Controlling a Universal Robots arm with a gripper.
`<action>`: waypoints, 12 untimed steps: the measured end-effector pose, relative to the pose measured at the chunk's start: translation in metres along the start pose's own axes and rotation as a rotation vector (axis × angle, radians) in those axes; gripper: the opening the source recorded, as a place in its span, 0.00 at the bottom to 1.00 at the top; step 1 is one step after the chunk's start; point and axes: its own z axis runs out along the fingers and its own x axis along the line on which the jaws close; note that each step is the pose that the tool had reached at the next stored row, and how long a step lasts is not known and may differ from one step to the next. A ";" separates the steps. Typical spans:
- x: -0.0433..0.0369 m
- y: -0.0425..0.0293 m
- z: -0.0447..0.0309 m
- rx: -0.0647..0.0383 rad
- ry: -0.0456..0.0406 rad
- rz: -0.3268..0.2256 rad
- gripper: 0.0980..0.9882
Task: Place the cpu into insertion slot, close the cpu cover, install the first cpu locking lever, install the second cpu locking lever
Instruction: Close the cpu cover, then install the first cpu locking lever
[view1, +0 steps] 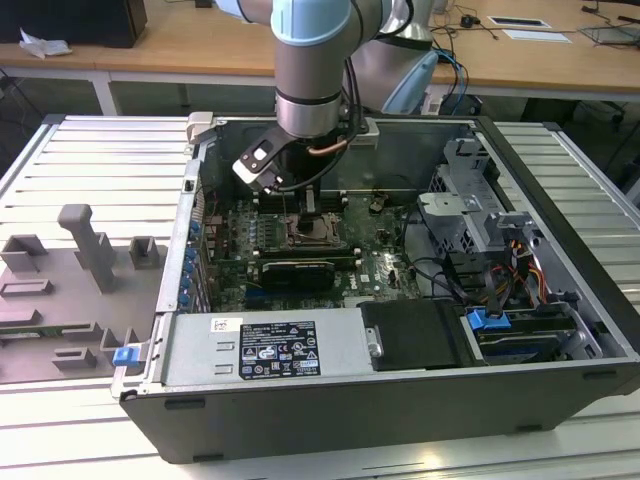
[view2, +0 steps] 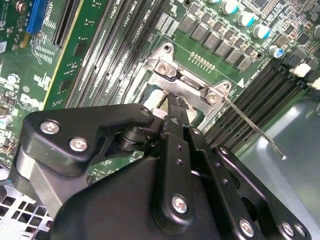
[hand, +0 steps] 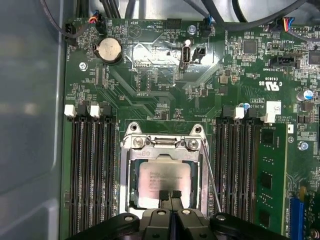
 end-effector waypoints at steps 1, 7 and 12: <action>-0.0001 0.0014 0.0001 0.000 0.0001 0.000 0.01; 0.0000 0.0019 -0.0092 0.000 0.0000 0.000 0.01; 0.0000 0.0024 -0.0262 0.000 0.0000 0.000 0.01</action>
